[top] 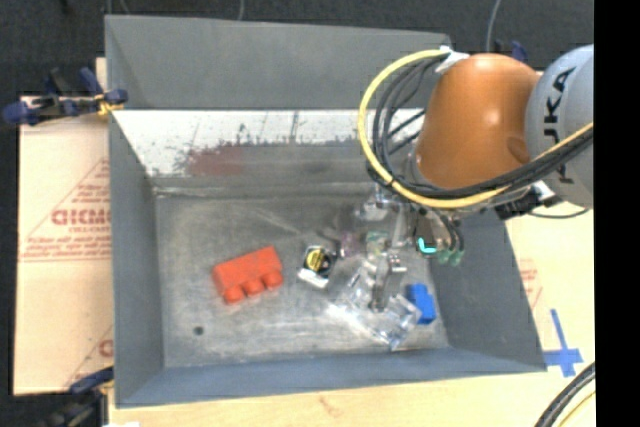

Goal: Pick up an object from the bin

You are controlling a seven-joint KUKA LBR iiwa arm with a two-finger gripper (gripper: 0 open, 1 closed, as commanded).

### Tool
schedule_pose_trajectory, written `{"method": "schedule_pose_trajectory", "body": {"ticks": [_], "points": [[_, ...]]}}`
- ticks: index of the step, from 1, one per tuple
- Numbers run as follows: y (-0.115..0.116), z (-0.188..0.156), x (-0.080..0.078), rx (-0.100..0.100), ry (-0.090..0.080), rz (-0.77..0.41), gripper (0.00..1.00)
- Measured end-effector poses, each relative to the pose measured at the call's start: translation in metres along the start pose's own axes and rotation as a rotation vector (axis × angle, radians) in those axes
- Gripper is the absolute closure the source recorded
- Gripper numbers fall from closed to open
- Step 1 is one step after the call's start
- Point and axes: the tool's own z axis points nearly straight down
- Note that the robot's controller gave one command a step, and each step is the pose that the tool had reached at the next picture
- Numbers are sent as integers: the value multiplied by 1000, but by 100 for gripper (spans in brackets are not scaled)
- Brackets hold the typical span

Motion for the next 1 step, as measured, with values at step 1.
{"method": "schedule_pose_trajectory", "body": {"ticks": [1], "points": [[-35, 124, 35, 1, -18, -144, 0]]}}
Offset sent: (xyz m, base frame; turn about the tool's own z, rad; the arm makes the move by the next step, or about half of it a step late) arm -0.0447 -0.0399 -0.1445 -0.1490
